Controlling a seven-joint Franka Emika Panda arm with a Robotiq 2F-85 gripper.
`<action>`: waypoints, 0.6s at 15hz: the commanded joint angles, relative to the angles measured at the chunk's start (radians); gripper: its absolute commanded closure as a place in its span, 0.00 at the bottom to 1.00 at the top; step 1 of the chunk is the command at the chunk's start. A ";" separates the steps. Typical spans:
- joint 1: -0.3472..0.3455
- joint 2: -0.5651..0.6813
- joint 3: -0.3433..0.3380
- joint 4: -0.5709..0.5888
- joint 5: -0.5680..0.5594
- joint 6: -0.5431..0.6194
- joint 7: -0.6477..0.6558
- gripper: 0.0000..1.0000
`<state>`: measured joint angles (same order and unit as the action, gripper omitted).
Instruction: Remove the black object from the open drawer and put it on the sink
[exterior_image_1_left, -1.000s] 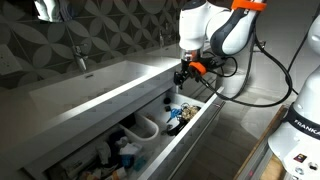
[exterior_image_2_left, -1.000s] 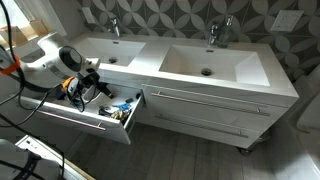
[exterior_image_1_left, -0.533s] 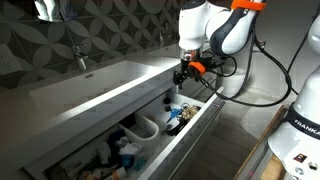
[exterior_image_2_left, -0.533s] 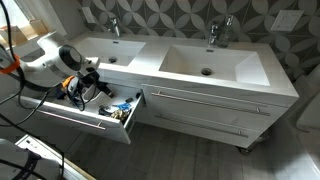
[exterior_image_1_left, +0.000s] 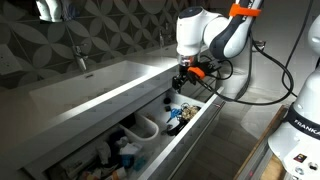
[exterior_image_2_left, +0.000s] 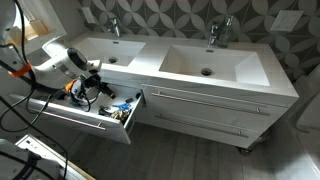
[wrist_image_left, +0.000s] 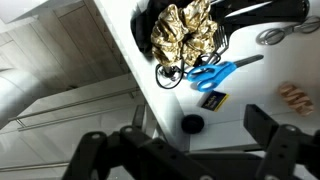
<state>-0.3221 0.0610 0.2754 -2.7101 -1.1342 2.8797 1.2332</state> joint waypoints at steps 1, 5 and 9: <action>0.010 0.081 -0.023 0.070 -0.239 0.004 0.191 0.00; 0.027 0.175 -0.020 0.162 -0.544 -0.022 0.494 0.00; 0.033 0.328 -0.004 0.264 -0.801 -0.082 0.765 0.00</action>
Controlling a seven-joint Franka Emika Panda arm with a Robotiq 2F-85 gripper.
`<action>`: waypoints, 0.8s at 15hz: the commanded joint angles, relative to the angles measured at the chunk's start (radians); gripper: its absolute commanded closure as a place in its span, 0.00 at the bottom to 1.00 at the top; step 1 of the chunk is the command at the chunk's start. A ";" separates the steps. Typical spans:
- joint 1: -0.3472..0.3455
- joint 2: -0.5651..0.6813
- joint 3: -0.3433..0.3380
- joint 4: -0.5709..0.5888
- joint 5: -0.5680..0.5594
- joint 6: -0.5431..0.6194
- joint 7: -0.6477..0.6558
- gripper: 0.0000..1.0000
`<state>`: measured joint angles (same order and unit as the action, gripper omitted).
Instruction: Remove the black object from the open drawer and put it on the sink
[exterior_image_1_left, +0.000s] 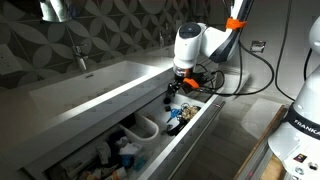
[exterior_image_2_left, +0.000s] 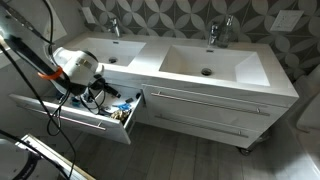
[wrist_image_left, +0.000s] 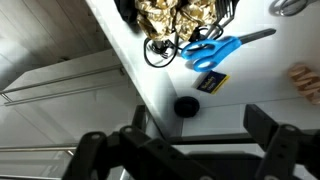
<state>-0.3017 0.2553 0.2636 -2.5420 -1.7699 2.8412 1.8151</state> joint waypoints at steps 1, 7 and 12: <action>0.013 0.171 0.013 0.117 -0.220 -0.064 0.240 0.00; 0.008 0.329 0.027 0.216 -0.326 -0.114 0.317 0.00; 0.011 0.384 0.031 0.281 -0.370 -0.131 0.304 0.00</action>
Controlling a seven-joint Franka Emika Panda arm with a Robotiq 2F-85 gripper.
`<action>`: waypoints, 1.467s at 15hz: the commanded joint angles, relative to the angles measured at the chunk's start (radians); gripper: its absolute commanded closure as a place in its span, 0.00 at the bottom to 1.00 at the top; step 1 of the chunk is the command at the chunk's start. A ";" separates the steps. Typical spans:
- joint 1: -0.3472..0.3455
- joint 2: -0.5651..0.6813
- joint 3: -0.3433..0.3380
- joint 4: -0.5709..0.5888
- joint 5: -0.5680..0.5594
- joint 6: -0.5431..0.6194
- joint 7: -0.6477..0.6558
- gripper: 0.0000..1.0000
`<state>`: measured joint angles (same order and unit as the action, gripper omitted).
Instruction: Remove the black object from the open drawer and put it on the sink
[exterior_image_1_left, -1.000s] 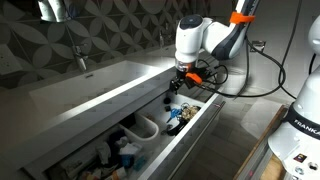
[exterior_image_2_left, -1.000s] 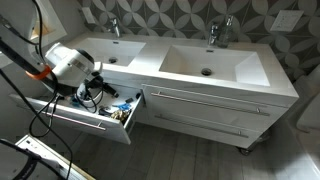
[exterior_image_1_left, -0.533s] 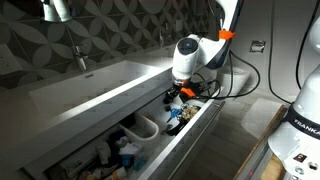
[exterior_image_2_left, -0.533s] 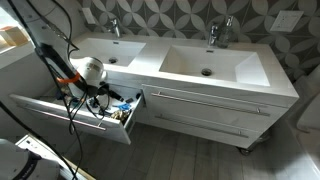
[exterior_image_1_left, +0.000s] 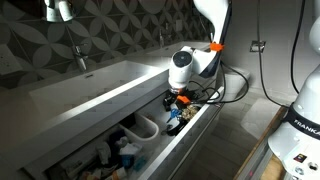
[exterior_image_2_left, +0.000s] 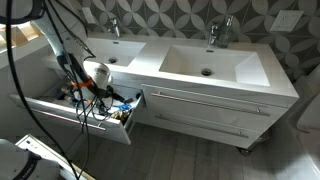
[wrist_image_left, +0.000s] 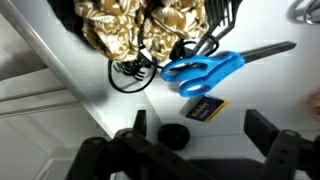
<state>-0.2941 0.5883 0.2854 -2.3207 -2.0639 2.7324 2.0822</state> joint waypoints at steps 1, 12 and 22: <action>-0.003 0.063 0.017 0.079 -0.120 -0.025 0.059 0.00; -0.003 0.095 0.017 0.130 -0.144 -0.045 0.067 0.00; 0.013 0.204 0.007 0.247 -0.148 -0.107 0.096 0.00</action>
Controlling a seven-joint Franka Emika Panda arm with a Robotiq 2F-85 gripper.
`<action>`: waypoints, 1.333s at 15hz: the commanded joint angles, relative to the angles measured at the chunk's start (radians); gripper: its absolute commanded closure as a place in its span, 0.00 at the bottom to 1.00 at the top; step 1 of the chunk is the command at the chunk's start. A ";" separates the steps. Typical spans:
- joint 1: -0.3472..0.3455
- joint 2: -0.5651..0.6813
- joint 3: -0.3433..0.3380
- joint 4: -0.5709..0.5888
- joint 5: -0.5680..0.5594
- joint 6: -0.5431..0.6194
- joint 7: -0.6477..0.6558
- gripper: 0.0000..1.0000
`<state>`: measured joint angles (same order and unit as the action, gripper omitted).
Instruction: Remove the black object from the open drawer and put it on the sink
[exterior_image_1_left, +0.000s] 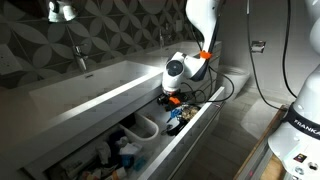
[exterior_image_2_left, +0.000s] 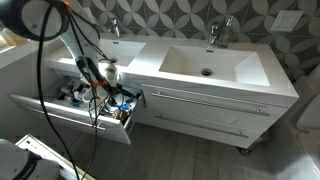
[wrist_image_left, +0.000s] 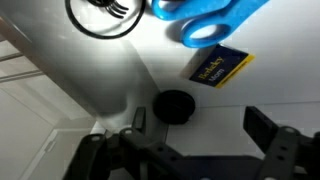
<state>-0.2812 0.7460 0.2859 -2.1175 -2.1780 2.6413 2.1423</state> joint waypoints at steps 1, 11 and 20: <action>0.030 0.049 -0.020 0.055 -0.028 -0.006 0.046 0.00; 0.059 0.094 -0.045 0.106 -0.030 -0.066 0.080 0.16; 0.082 0.112 -0.064 0.118 -0.035 -0.109 0.084 0.56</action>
<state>-0.2209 0.8355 0.2372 -2.0248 -2.1781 2.5491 2.1860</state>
